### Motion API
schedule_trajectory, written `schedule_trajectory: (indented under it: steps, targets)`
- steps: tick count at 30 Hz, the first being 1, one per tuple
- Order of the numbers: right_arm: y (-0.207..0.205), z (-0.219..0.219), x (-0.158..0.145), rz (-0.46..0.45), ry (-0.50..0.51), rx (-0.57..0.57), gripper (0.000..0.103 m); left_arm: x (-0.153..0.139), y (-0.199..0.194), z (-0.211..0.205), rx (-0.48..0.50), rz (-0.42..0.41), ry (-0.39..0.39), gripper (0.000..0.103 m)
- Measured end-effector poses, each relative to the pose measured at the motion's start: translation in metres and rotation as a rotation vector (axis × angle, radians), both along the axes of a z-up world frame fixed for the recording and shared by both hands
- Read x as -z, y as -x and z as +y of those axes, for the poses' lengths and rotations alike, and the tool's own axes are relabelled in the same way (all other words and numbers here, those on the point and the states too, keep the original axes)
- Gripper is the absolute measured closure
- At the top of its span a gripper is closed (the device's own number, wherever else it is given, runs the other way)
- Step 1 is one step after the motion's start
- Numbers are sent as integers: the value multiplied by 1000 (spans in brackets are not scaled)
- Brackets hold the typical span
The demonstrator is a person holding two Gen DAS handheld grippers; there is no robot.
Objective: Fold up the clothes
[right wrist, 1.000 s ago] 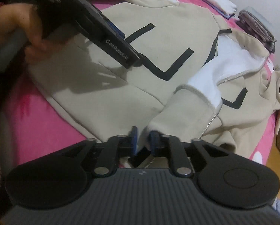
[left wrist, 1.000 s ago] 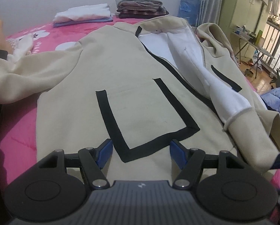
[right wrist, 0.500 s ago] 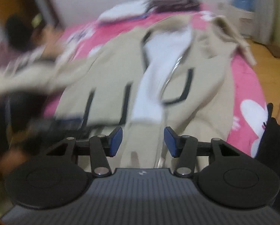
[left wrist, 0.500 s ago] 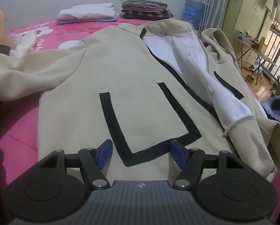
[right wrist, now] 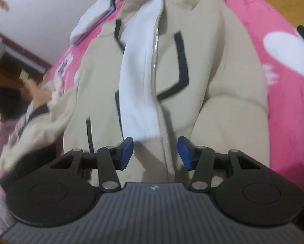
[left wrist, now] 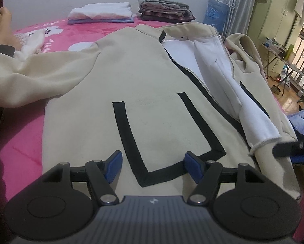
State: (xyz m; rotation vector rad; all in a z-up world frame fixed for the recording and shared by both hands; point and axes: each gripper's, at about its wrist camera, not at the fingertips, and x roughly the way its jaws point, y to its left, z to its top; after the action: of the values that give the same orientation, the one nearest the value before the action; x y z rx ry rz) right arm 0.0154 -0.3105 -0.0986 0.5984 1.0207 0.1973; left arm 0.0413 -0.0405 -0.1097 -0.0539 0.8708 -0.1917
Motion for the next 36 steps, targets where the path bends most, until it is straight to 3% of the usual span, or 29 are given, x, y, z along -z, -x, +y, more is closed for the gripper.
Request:
schedule_trajectory:
  steps: [2,5,7,9,12,17,19,22,25,32,36]
  targets:
    - [7,5,-3,-15,21,-16,76,0,1,1,0,0,-2,34]
    - [14,11,-10,-53,63,-31,89,0,2,2,-1,-1,-4,34]
    - [18,15,-17,-85,98,-45,92,-1,2,5,-11,12,3,34]
    - [21,25,-40,-181,182,-94,93,-4,0,10,-27,37,22,34]
    - [29,50,-71,-329,333,-219,95,-13,-3,28,-66,71,132,34]
    - [43,118,-83,-510,684,-571,96,-26,-5,59,-90,96,392,31]
    - [45,142,-74,-543,772,-697,96,-21,-9,72,-98,129,534,29]
    - [45,170,-49,-536,840,-825,96,-5,-14,81,-114,208,657,29]
    - [38,181,-25,-475,826,-856,92,6,-16,78,-110,243,631,29]
    - [52,170,-33,-405,555,-819,78,1,-14,51,4,203,502,31]
    - [68,138,-53,-403,637,-747,76,-8,-6,39,73,167,433,35]
